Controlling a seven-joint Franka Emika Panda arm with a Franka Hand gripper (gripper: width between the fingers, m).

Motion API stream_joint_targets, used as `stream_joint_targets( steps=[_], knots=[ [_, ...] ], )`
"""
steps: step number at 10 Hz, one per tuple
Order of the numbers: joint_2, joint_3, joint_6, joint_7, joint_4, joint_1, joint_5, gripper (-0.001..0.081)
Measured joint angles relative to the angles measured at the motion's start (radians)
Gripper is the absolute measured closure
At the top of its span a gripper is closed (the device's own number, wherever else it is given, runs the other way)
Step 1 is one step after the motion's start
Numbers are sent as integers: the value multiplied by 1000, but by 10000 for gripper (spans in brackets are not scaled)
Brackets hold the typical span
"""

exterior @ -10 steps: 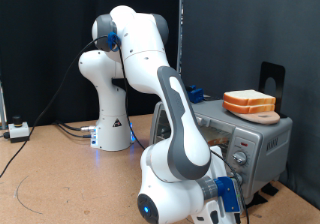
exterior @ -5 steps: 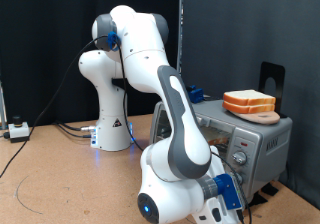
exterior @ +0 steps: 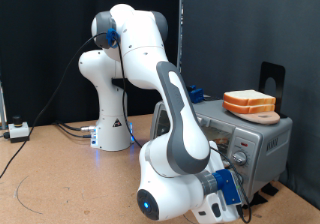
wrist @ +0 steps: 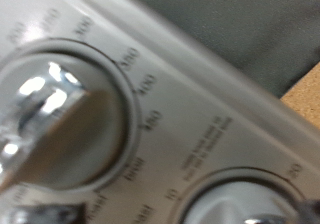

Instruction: Make a piece of toast with the oven

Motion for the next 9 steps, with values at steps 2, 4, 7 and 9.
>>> stream_joint_targets(
  steps=[2, 4, 7, 9],
  knots=[
    [-20, -10, -13, 34, -13, -2, -19, 211],
    [-38, -45, -24, 66, -18, -9, -73, 53],
    [-51, -104, -23, 117, -17, -40, -74, 0],
    [-64, -119, -50, 188, -10, -83, -38, -3]
  ],
)
